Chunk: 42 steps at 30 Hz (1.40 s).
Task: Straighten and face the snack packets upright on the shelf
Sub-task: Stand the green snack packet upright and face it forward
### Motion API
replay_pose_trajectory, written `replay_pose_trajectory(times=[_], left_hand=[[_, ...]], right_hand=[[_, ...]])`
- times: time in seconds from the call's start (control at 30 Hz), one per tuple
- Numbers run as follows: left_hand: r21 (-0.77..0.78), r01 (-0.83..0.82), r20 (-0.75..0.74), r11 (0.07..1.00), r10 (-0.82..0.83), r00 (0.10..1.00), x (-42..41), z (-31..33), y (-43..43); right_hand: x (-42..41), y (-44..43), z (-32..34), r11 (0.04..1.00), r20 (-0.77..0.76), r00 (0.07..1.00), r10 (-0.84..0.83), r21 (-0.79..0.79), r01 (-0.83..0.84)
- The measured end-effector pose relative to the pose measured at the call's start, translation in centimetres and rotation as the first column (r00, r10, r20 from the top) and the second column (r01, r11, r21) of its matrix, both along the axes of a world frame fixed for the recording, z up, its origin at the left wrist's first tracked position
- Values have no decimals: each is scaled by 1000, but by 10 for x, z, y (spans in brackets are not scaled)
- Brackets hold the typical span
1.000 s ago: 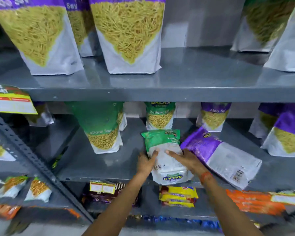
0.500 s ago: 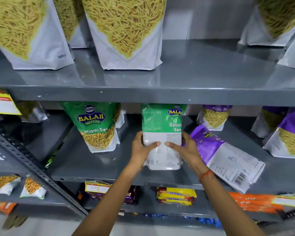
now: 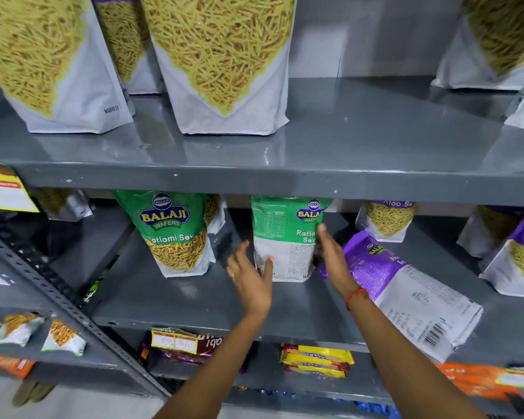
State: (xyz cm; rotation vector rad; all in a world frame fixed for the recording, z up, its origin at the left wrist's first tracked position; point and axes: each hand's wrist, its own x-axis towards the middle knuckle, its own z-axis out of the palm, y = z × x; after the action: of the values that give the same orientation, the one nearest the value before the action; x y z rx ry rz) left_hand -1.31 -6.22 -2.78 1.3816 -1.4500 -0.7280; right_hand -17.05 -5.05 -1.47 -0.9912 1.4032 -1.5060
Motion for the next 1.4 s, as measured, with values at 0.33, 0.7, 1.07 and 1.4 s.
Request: replay_pose_trajectory(times=[0.33,0.7,1.07,1.4], left_hand=[[62,232,-138,971,-221,965,-30,-7,27],[134,222,-252,966,-184,950,-16,-1,-18],[162,429,-469,888,-314,826,21,-1,-52],[7,244,-319,970,-229,920,20,-14,-46]], right_hand=[[1,-5,-6,977,152,971,-186,129,168],[20,11,-23,974,-75,971,-225,-8,225],[-32,-29,-2,965,-35,974,225,144,-218],[-27,-10,-13,994,-257,960,-106,-6,109]])
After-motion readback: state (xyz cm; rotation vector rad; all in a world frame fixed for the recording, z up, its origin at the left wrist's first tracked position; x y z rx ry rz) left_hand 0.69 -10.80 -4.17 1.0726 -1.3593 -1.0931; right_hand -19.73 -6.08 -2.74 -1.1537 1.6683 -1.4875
